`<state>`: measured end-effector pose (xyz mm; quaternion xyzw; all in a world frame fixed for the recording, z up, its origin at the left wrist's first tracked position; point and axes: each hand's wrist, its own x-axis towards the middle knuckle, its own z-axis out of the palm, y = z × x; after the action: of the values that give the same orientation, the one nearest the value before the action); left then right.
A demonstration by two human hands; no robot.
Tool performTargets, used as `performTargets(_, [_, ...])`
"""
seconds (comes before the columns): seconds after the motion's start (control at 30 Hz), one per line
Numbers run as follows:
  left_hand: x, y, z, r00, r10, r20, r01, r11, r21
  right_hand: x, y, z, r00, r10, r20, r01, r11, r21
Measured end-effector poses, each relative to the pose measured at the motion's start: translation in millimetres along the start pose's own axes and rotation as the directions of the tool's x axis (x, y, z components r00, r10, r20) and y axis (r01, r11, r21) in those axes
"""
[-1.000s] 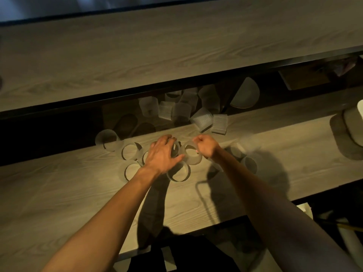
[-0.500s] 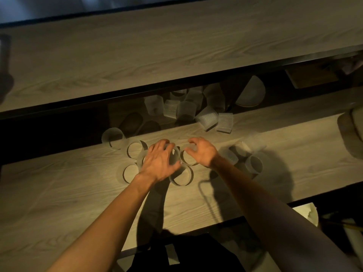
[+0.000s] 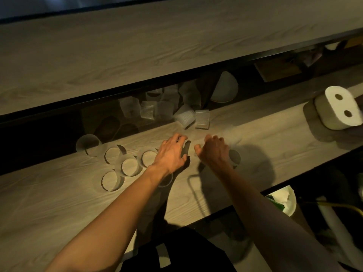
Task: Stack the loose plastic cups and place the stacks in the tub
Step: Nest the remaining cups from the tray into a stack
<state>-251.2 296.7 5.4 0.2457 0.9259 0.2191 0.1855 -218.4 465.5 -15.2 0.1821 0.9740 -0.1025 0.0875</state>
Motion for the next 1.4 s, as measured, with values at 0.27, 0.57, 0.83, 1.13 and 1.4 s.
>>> performTargets(0.27, [19,-11,-7,0.985,-0.112,-0.132,0.105,0.993,-0.062,-9,-12,15,0.935,-0.274,-0.227,0.335,0.894,0.298])
performTargets(0.57, [95,1,-14,0.832,-0.555,0.008,0.467,0.692,-0.55,-13,-13,23,0.881,-0.392,-0.264,0.462,0.833,0.305])
performTargets(0.83, [114,-1,-9,0.711,-0.674,0.2,0.467,0.241,-0.851,66,6,-6,0.963,0.259,-0.067,-0.141,0.704,0.696])
performTargets(1.13, [83,-38,-31,0.707,-0.621,0.337,0.393,-0.051,-0.918,67,-35,-4,0.985,0.1,0.138,-0.167,0.733,0.66])
performTargets(1.4, [25,-77,-44,0.658,-0.704,0.266,0.346,-0.031,-0.938,47,-78,-2,0.926,-0.377,0.028,0.369,0.917,0.147])
